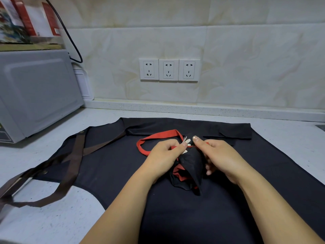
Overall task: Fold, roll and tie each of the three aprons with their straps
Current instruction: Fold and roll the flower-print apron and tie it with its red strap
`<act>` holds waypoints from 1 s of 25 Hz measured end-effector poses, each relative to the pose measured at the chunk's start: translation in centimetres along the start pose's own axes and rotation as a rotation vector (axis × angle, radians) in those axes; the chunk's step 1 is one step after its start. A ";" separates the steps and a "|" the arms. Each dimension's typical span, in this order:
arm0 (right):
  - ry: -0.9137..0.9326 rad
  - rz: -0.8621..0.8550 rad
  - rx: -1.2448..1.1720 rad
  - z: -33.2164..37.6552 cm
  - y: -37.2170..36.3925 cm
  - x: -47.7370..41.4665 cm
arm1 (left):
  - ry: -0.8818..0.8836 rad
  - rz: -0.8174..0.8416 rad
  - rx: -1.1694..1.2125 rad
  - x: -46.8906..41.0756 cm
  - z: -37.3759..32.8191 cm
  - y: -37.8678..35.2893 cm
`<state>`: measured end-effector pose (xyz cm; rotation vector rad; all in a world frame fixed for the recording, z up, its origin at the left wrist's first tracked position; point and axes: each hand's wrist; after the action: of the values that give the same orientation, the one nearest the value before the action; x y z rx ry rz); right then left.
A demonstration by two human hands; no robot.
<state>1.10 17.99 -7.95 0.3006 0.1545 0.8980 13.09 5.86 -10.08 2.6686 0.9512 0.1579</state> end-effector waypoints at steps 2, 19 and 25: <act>0.005 -0.005 0.072 0.3 -0.1 0.2 | 0.005 0.014 0.079 -0.1 0.0 -0.1; -0.107 -0.257 -0.816 -0.3 -3.6 -0.6 | 0.274 -0.026 0.996 -1.5 0.5 -2.0; -0.062 -0.206 -0.229 0.3 -2.4 0.3 | 0.027 -0.107 0.296 -0.2 0.0 -1.0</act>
<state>3.14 16.72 -8.47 0.0965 0.0235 0.6938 12.38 6.49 -10.43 2.8765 1.2071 0.0302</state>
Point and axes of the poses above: each hand's wrist, its own x-axis away from the middle knuckle, its own y-axis out of the back of the hand, z = x × y, and after that the axes turned 5 degrees about y, right-handed
